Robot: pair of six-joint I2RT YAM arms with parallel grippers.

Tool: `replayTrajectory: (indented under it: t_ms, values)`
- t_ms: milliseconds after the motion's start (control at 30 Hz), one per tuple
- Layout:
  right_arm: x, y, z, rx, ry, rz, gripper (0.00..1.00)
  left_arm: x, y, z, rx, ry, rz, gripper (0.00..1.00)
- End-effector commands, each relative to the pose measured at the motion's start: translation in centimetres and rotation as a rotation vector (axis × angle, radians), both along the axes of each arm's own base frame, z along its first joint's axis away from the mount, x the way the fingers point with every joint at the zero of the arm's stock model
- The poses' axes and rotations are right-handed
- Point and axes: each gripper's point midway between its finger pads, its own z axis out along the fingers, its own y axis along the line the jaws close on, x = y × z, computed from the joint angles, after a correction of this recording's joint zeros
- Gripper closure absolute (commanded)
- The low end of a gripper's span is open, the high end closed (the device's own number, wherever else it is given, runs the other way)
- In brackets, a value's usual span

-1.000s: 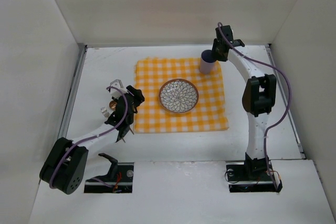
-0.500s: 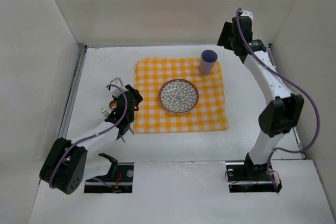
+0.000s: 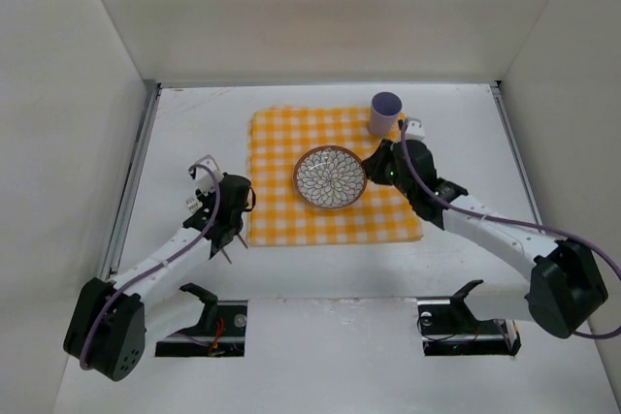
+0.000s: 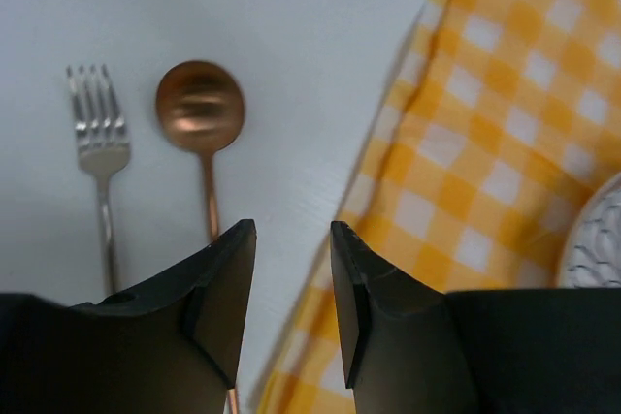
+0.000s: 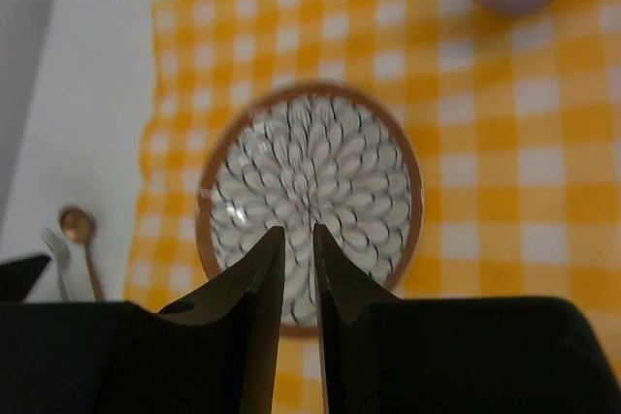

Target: Set the dinner table for one person

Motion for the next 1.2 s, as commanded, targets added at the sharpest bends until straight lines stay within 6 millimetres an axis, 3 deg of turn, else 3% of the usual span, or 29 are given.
replayTrajectory:
  t_ms: [0,133,267,433,700,833,933,1033,1167]
  values:
    - [-2.2,2.2,1.3,0.113,-0.060,0.065,0.75,-1.8,1.6,-2.4,0.062,0.155,0.062,0.65]
    - [-4.9,2.8,-1.5,0.069,-0.031,0.140,0.74,-1.7,1.6,-3.9,0.056,0.224,0.091,0.65]
    - [-5.0,3.1,-3.4,0.068,-0.021,0.155,0.74,-1.7,1.8,-5.1,0.069,0.274,0.104,0.65]
    - [-5.8,4.3,-3.9,0.082,-0.026,0.206,0.72,-1.7,1.6,-6.7,0.013,0.330,0.112,0.69]
    - [-6.2,4.1,-4.2,0.082,-0.024,0.210,0.66,-2.8,2.4,-8.0,0.011,0.374,0.144,0.72]
    - [-6.5,3.6,-3.6,0.093,-0.041,0.200,0.57,-3.1,2.5,-9.0,0.014,0.416,0.144,0.82]
    - [-6.5,2.9,-3.1,0.105,-0.055,0.184,0.50,-2.8,2.3,-8.8,0.026,0.408,0.132,0.93]
    - [-6.5,2.3,-2.6,0.110,-0.075,0.163,0.44,-2.2,2.3,-7.6,0.004,0.360,0.133,0.97]
    - [-6.3,1.4,-2.5,0.112,-0.082,0.132,0.43,-0.7,2.2,-2.7,0.023,0.233,0.100,0.98]
